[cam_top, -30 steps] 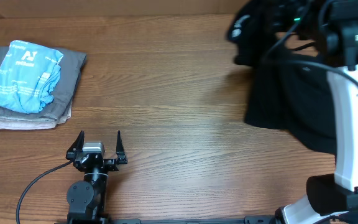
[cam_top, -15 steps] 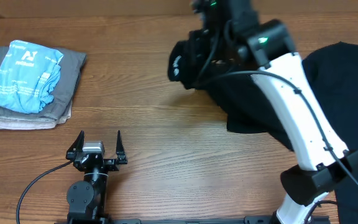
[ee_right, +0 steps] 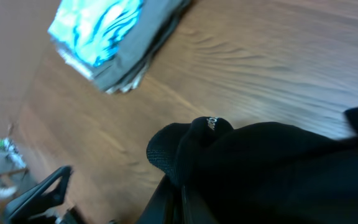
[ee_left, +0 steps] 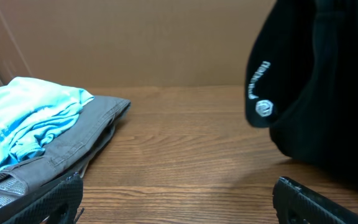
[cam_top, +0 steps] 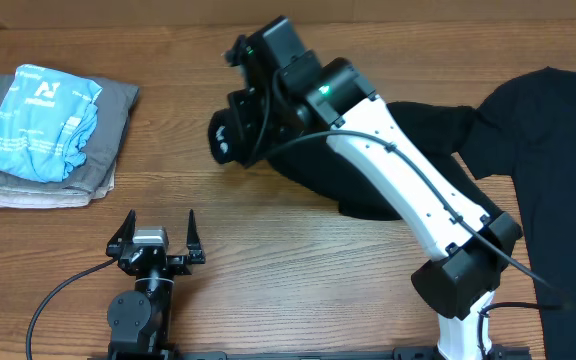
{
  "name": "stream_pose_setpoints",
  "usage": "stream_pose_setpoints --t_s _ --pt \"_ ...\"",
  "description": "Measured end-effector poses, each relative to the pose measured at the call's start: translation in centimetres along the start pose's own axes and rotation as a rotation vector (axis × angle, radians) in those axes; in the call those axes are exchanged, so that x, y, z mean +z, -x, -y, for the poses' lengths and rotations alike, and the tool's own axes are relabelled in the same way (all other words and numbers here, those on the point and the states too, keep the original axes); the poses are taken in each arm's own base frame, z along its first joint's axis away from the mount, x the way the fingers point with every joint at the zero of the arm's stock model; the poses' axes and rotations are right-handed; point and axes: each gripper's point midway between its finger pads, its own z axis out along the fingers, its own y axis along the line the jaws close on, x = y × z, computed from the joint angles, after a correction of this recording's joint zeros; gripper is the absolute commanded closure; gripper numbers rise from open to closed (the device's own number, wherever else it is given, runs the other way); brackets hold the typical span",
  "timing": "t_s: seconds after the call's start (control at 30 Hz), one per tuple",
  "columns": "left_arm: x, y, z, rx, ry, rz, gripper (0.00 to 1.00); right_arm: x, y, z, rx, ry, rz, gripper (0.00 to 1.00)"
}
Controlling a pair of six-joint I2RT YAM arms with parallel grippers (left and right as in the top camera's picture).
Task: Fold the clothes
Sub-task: 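Lift the pinched black fabric and pull it leftward toward the center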
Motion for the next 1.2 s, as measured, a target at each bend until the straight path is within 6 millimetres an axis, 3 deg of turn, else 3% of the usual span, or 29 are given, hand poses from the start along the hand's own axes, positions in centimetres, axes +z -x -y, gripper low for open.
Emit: stream_pose_setpoints --t_s 0.13,0.27,0.6,0.77,1.2 --pt "0.0 0.0 0.0 0.0 0.0 0.0 0.0 0.4 -0.8 -1.9 -0.035 0.036 -0.018 0.96" --pt "0.0 0.0 0.0 0.0 0.0 0.0 0.0 0.3 -0.5 -1.5 -0.048 0.032 -0.013 0.96" --pt "0.0 0.0 0.0 0.0 0.0 0.0 0.0 -2.1 2.2 5.8 0.051 -0.053 0.044 0.96" --pt "0.0 0.0 0.0 0.0 0.0 0.0 0.0 -3.0 3.0 8.0 0.073 -0.08 0.07 0.96" --pt "0.0 0.0 0.0 0.0 0.0 0.0 0.0 -2.2 2.8 7.4 0.05 -0.074 0.059 0.96"
